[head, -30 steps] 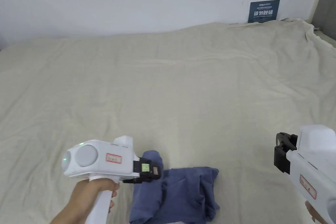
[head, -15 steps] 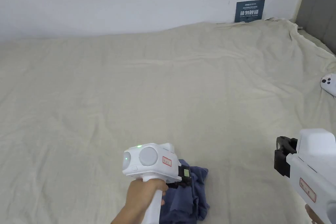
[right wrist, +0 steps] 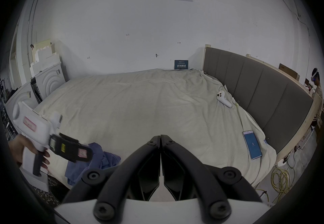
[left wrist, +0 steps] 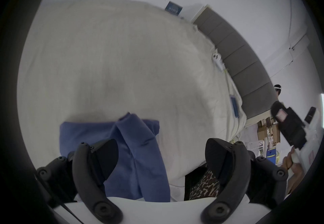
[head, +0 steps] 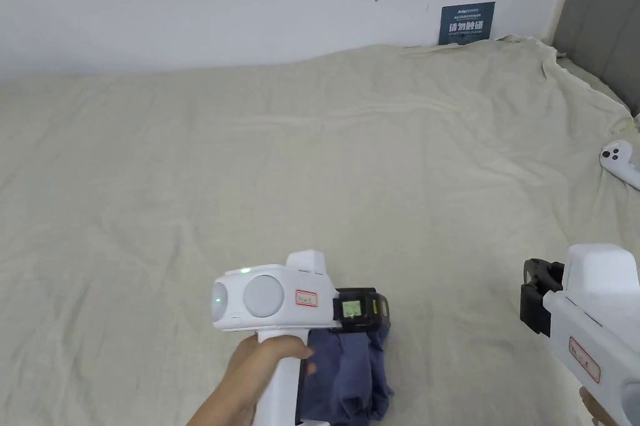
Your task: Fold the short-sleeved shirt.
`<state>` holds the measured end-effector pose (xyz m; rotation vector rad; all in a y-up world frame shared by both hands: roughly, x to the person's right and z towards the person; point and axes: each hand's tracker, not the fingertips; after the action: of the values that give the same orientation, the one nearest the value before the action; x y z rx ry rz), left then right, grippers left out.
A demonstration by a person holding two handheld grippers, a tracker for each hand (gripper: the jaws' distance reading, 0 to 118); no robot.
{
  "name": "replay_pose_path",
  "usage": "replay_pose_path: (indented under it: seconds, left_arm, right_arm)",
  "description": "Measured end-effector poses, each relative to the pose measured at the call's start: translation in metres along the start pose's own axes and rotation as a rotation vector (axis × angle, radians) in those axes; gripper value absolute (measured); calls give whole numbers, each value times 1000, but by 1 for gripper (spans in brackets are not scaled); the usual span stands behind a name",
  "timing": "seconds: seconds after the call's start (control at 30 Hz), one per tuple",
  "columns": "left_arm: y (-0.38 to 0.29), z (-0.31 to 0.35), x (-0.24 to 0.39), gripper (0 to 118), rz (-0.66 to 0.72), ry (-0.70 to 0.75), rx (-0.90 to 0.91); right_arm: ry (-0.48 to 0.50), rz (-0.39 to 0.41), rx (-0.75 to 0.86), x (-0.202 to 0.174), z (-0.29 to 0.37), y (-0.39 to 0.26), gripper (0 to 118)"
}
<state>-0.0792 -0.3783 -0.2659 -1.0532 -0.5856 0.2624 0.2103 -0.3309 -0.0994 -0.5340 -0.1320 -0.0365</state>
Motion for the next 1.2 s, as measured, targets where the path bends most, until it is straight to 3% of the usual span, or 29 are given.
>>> replay_pose_path:
  seconds: [0.17, 0.23, 0.33, 0.37, 0.47, 0.67, 0.93, 1.2]
  left_arm:
    - [-4, 31, -19, 109, -30, 96, 150]
    - [-10, 34, -26, 101, -49, 170, 191]
    - [-26, 38, -33, 31, -120, 239, 317]
    - [-31, 36, -37, 18, -138, 237, 333]
    - [-46, 34, -43, 1, -155, 236, 396]
    - [-72, 4, -40, 0, -242, 304, 340]
    - [-98, -58, -17, 0, -287, 273, 201]
    - [-111, -90, 20, 0, -346, 199, 176]
  right_arm:
    - [1, -2, 5, 0, 1, 1, 0]
    - [2, 0, 6, -1, 1, 1, 0]
    - [5, 4, 4, -1, 2, 1, 0]
    - [5, 6, 4, -2, 3, 1, 0]
    - [2, 6, 0, -3, 4, 1, 0]
    - [-1, 2, -7, -2, 3, -1, 0]
    - [-4, -3, -24, 1, 5, -4, 0]
    - [-31, -15, -40, 14, 2, -10, 0]
